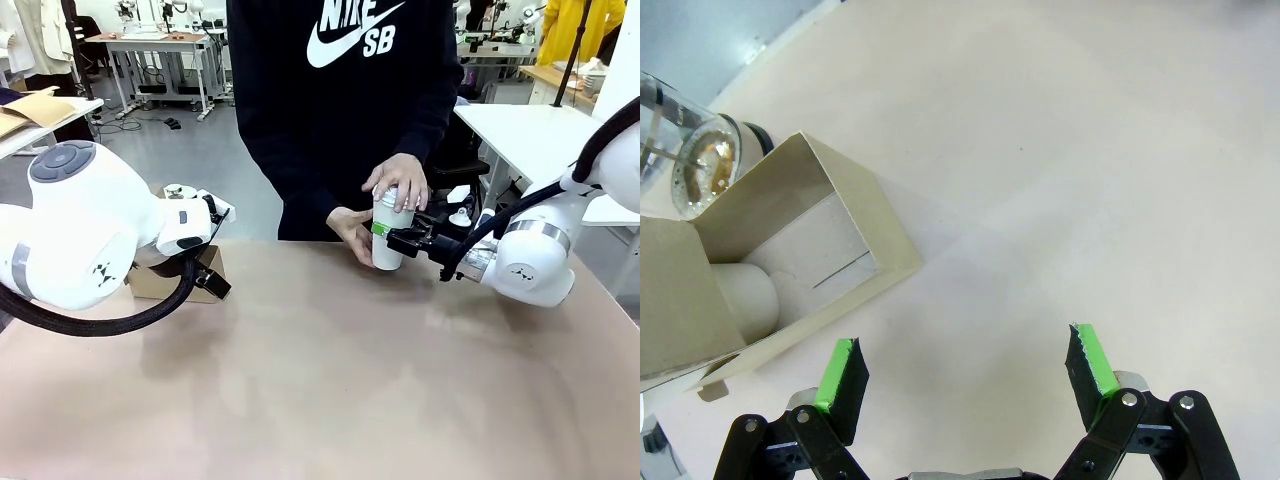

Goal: Pour a drink into a cup and package it in a carrier.
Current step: When a person places the Paper Cup Lid on the 600 ml Paper Cup , lift the 600 ml Paper Cup.

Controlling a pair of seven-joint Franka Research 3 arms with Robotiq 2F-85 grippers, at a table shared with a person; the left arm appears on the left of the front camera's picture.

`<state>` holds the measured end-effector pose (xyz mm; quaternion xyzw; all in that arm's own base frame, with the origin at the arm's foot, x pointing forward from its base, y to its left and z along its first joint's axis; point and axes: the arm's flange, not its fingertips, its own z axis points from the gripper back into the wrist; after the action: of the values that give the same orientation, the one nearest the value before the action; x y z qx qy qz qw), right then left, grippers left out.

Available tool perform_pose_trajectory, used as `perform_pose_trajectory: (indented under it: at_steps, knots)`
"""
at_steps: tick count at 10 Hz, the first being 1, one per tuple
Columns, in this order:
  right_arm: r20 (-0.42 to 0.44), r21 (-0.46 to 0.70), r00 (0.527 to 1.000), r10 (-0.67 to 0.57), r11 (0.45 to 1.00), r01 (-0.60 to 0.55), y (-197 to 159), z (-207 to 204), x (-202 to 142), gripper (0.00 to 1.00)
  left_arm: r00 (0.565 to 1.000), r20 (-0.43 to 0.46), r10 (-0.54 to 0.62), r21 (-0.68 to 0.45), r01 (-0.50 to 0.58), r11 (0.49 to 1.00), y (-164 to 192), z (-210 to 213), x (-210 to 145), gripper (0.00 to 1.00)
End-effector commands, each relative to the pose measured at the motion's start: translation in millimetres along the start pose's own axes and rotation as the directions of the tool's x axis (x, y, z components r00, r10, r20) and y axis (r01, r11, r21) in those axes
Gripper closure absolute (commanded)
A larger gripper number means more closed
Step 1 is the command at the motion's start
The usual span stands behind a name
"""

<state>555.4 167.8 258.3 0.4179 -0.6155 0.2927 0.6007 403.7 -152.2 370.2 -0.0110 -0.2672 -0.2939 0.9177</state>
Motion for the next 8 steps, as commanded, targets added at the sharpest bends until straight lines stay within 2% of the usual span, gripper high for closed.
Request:
perform_pose_trajectory:
  at_steps: [1, 8]
  knots:
    - [0.002, 0.0, 1.0, 0.005, 1.0, -0.005, 0.9, -1.9, 3.8, 0.19, 1.0, 0.001, 0.0, -0.001, 0.0, 1.0, 0.2, 0.2, -0.1, 0.0]
    - [0.002, 0.0, 1.0, 0.005, 1.0, -0.005, 0.9, -1.9, 3.8, 0.19, 1.0, 0.001, 0.0, -0.001, 0.0, 1.0, 0.2, 0.2, -0.1, 0.0]
